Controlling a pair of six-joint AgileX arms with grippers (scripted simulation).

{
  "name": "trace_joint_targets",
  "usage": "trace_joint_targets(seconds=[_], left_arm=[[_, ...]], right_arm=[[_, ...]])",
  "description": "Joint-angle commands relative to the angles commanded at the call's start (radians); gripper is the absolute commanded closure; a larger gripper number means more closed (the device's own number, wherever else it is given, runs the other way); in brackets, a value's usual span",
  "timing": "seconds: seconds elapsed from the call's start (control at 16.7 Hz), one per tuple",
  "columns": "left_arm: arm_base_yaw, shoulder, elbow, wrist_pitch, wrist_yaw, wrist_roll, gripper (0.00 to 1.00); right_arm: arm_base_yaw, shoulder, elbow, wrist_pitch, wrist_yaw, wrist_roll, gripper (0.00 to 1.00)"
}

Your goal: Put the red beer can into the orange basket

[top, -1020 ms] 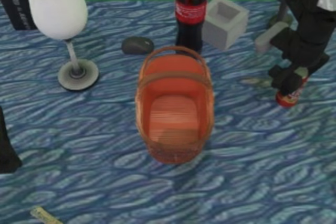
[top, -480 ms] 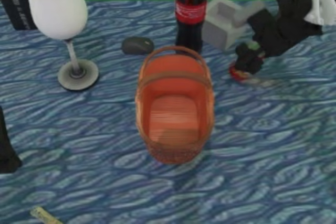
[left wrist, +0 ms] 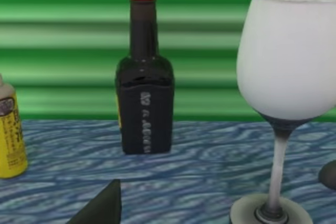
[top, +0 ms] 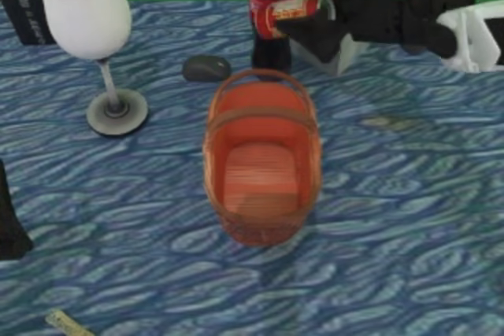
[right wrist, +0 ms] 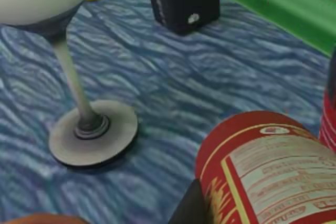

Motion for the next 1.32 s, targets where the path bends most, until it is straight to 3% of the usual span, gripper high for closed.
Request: trace_joint_targets(seconds=[0.24, 0.36, 0.48, 0.6, 0.96, 1.32], left_arm=[[0.0, 0.0, 0.0, 0.0, 0.0, 0.0, 0.0], [0.0, 0.0, 0.0, 0.0, 0.0, 0.0, 0.0], [0.0, 0.0, 0.0, 0.0, 0.0, 0.0, 0.0], [0.0, 0.0, 0.0, 0.0, 0.0, 0.0, 0.0], [0.0, 0.0, 0.0, 0.0, 0.0, 0.0, 0.0], [0.0, 0.0, 0.0, 0.0, 0.0, 0.0, 0.0]], right_arm=[[0.024, -0.061, -0.106, 0.334, -0.204, 0.112, 1.0], [0.032, -0.087, -0.145, 0.439, -0.278, 0.151, 1.0], [0.038, -0.104, -0.168, 0.502, -0.325, 0.176, 1.0], [0.04, -0.11, -0.176, 0.522, -0.34, 0.184, 1.0], [0.036, -0.089, -0.176, 0.537, -0.342, 0.184, 1.0], [0.042, 0.097, -0.218, 0.774, -0.339, 0.18, 1.0]])
